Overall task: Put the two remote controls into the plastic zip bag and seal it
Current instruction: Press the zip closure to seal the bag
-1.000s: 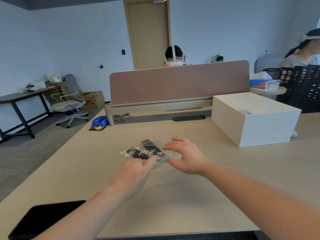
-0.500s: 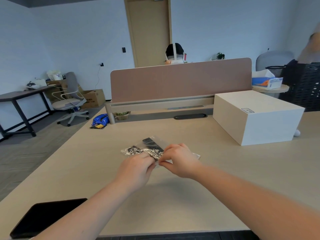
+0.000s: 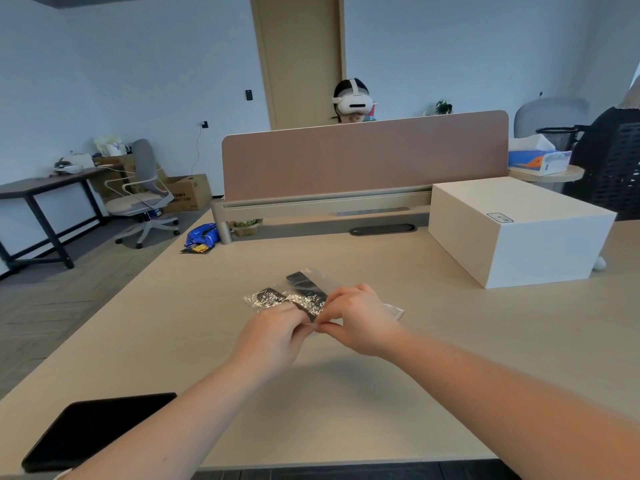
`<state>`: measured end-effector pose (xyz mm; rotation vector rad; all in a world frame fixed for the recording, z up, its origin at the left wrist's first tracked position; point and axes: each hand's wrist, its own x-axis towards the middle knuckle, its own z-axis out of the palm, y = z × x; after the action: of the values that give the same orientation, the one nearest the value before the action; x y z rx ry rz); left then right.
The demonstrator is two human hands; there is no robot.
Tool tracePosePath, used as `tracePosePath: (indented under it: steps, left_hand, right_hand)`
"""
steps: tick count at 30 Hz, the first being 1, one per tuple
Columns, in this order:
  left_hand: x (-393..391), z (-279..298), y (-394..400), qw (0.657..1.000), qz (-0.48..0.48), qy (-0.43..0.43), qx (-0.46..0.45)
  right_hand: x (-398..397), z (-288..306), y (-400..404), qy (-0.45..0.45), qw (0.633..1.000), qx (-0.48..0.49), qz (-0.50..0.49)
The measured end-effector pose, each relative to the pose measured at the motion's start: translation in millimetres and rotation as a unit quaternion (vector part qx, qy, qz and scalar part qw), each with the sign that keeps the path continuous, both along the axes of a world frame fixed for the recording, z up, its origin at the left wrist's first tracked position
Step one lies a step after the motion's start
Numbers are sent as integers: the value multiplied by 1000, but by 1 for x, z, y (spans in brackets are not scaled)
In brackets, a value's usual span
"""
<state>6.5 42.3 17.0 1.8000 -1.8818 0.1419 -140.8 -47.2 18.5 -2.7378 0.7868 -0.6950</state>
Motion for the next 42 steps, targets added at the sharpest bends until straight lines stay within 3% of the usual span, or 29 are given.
tracePosePath:
  steps: [5, 17, 24, 29, 33, 42]
  left_hand:
    - [6, -3, 1, 999, 9, 40, -8]
    - [8, -6, -4, 999, -14, -17, -25]
    - [10, -6, -4, 999, -19, -32, -14]
    - [6, -3, -5, 998, -32, -48, -13]
    - [2, -2, -6, 998, -30, -43, -17]
    - [3, 0, 5, 999, -32, -35, -23]
  right_hand:
    - [-3, 0, -5, -8, 999, 45, -14]
    - [4, -5, -4, -36, 997, 66, 8]
    - [5, -11, -4, -39, 999, -2, 21]
    - [-1, -15, -10, -22, 993, -108, 47]
    - [-9, -17, -15, 1, 982, -187, 33]
    - [-54, -25, -42, 76, 970, -223, -64]
